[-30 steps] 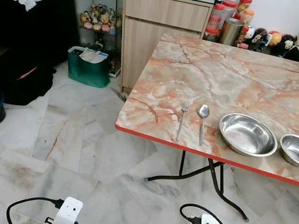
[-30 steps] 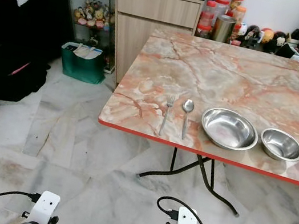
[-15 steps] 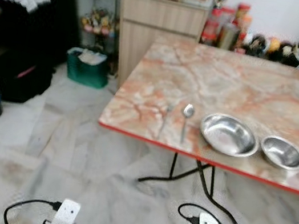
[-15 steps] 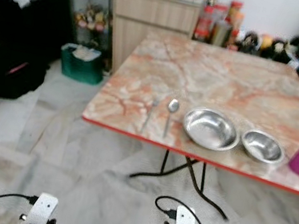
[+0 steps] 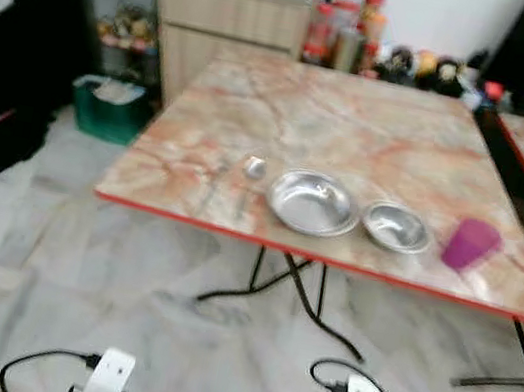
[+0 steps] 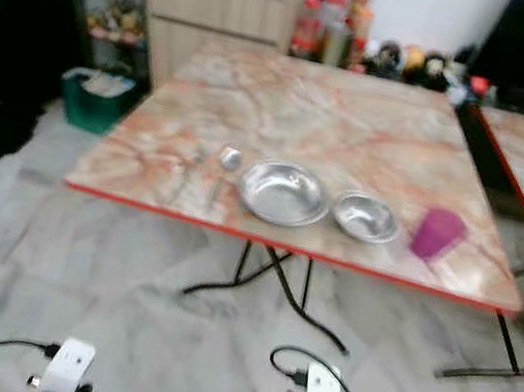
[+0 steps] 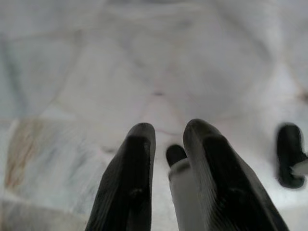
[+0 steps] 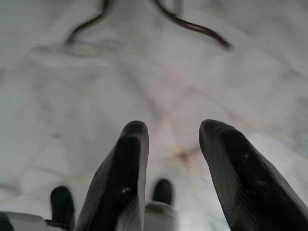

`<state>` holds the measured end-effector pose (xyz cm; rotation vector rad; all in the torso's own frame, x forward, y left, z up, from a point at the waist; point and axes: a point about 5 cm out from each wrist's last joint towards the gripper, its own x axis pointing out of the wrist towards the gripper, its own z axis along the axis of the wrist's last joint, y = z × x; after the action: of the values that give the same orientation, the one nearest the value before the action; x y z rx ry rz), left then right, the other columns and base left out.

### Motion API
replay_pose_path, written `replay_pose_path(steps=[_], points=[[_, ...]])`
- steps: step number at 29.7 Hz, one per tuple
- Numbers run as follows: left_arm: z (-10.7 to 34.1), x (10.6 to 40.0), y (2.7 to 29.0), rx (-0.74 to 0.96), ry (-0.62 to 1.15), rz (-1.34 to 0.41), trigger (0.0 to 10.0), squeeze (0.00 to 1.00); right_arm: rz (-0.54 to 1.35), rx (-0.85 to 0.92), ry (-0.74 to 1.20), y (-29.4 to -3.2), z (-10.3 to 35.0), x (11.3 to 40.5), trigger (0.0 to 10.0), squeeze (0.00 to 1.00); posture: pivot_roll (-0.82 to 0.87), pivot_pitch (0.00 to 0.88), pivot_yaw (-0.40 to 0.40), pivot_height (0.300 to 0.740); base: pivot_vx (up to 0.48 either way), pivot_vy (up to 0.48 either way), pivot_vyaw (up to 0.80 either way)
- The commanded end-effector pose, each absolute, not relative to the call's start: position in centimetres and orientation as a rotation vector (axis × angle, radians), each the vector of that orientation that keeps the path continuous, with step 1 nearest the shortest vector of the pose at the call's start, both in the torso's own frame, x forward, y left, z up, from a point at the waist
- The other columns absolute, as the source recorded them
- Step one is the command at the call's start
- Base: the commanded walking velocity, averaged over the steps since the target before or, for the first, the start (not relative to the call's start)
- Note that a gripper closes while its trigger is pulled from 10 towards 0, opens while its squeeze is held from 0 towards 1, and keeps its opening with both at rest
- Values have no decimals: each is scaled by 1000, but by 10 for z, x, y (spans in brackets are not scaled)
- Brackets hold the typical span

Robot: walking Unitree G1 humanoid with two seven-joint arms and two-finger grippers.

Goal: Setting the table

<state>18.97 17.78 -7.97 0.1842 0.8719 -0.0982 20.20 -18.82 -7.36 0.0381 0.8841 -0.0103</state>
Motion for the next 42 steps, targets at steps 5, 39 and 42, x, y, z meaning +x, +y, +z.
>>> replay_pose_path(steps=[5, 39, 42], points=[[-70, 206, 181, 138, 810, -45, 10000, 0, -41, 45, 878, -192, -73, 201, 10000, 0, 14, 0, -32, 740, 0, 0, -88], [105, 343, 144, 7, -190, -51, 10000, 0, -72, 57, 871, -194, -73, 202, 10000, 0, 15, 0, -21, 740, 0, 0, 0], [105, 343, 138, 0, -195, -72, 10000, 0, -77, 55, 880, -195, -75, 199, 10000, 0, 9, 0, -19, 740, 0, 0, 0]])
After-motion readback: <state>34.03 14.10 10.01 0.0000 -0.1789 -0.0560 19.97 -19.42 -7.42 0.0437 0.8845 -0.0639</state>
